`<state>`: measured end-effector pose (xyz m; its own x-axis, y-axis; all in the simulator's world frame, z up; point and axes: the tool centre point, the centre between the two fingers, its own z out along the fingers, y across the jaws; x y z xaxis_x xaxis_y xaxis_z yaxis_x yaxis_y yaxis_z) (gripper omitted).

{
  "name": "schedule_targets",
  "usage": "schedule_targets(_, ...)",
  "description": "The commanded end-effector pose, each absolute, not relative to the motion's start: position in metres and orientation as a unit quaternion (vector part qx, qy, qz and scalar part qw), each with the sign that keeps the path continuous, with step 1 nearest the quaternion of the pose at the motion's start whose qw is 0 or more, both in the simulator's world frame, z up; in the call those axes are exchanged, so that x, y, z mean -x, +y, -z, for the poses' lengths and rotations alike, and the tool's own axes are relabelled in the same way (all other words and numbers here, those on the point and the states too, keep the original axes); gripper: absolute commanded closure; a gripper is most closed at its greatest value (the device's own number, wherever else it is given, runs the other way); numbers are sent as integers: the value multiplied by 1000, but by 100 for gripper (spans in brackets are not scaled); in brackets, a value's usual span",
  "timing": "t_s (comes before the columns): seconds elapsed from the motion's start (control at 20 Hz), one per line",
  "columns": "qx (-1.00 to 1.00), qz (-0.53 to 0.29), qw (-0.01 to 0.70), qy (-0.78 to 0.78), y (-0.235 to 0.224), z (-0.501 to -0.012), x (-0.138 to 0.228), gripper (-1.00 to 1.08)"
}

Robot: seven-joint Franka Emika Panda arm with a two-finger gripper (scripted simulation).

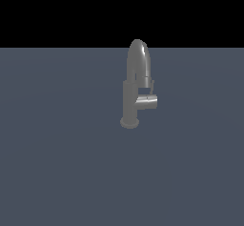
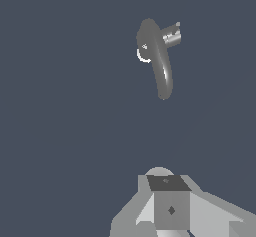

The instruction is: Turn on the faucet by rotating a designated handle.

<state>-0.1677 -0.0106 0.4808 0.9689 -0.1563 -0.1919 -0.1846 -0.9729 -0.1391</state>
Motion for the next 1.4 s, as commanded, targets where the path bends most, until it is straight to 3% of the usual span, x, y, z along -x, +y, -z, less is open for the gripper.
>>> schedule_targets(0.0,985,-108,93,102,-13,-477,154,108)
schedule_targets(1.35,878,-300,262,267,-59,-393,20,108)
